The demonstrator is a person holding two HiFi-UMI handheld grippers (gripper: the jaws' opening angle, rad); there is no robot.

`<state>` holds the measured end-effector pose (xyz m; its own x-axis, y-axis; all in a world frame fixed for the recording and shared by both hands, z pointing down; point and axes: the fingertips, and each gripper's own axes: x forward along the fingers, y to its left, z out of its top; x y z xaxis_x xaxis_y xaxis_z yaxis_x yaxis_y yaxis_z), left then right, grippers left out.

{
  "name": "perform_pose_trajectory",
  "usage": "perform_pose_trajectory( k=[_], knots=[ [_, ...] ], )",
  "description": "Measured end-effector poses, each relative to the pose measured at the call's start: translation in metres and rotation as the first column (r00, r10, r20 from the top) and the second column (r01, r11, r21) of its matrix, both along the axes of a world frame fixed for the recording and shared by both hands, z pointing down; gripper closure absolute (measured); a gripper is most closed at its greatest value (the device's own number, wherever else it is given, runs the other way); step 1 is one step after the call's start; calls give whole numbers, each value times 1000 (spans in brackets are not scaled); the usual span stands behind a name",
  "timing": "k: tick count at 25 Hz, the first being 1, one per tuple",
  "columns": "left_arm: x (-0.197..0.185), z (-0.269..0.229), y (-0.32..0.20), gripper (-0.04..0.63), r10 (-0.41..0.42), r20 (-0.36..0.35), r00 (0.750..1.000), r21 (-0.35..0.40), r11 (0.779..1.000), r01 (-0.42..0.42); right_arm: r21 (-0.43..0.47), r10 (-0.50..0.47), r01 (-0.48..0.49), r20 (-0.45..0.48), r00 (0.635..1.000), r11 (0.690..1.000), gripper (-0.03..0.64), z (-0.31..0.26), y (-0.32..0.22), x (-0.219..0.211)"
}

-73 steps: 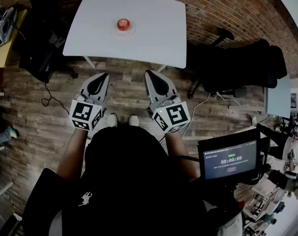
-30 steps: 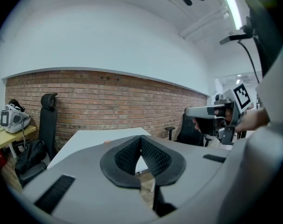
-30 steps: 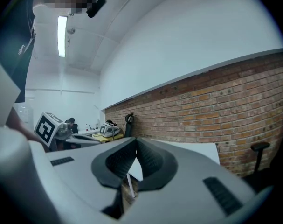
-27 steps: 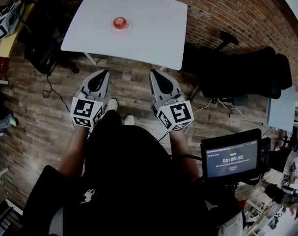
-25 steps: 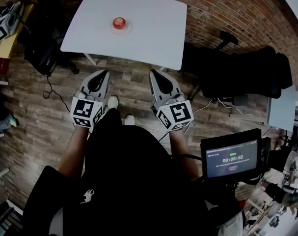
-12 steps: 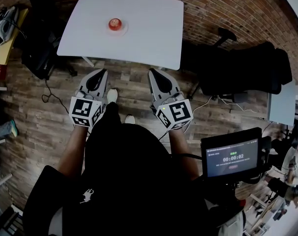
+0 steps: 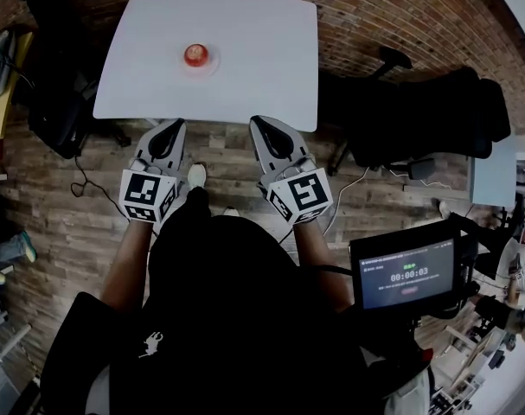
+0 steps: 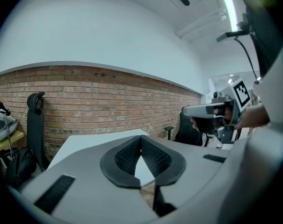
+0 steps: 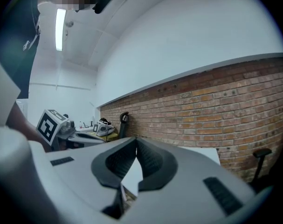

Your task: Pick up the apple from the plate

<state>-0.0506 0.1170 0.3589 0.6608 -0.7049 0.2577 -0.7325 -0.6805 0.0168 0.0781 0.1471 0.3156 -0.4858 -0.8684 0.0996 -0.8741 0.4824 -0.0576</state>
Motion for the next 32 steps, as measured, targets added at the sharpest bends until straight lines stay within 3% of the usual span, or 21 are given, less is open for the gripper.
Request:
perform_pose_trajectory(
  k=[5,10,16,32],
  knots=[
    [-2,-1,-32,591,43,-8,999,11,999,-43,-20,45,-45,-6,999,999,612,2,-29,-2],
    [-12,-2,-73,591,89,-49,995,-41,995,-91,-43,88,-89,-6,996,995,612,-2,-66,-12],
    [-19,-1,-117,589,130,-29,991,-33,991,-131,-61,123,-123,-7,992,990,612,0,-102,-20],
    [-67,24,-180,591,145,-44,988,-76,986,-148,-83,132,-133,-26,991,988,612,14,-170,-67]
  ],
)
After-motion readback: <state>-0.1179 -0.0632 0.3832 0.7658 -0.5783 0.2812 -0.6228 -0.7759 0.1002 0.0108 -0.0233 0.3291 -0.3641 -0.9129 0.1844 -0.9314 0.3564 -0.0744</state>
